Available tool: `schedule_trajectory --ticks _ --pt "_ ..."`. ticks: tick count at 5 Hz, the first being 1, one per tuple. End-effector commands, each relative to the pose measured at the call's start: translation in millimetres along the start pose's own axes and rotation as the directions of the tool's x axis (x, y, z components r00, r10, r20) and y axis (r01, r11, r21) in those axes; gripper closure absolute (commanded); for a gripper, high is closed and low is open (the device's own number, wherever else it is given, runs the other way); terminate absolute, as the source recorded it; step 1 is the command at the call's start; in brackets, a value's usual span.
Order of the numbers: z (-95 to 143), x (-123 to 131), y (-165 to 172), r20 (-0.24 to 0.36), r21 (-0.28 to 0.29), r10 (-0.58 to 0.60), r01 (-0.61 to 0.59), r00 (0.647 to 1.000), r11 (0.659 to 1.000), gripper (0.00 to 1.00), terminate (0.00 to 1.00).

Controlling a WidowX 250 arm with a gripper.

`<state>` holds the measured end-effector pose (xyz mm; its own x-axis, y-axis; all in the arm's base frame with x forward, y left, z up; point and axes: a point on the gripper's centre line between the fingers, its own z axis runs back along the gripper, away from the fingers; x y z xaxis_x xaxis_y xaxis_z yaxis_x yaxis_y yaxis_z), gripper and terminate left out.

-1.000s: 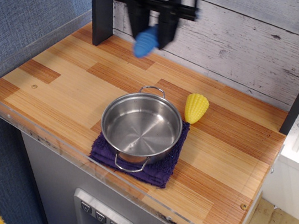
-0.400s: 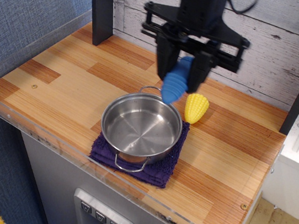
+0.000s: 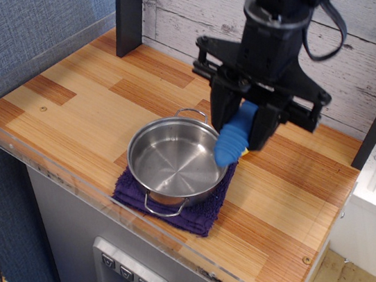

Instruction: Move the spatula and place it at the edge of the corner.

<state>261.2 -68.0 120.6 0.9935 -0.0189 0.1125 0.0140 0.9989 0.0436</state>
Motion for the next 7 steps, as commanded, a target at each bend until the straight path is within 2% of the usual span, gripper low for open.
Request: schedule_trajectory --ticks 1,2,3,4,6,7 --pt "-29.8 8.3 -9.8 0.012 -0.051 -0.012 0.012 1.0 0.999 1.0 0.0" --pt "-55.2 9.6 -17.1 -0.035 -0.1 -0.021 0.018 0.999 0.995 1.0 0.0" --pt "-75.0 12.2 -23.2 -0.051 -0.108 -0.01 0.004 0.999 0.994 1.0 0.0" --pt "-88.4 17.3 -27.2 -0.067 -0.129 -0.009 0.0 0.998 0.992 1.0 0.0" --pt "-109.6 13.2 -37.3 -0.092 -0.153 -0.08 0.065 0.993 0.986 1.0 0.0" --pt "-112.1 12.2 -35.0 -0.102 -0.158 -0.072 0.055 0.992 0.986 1.0 0.0"
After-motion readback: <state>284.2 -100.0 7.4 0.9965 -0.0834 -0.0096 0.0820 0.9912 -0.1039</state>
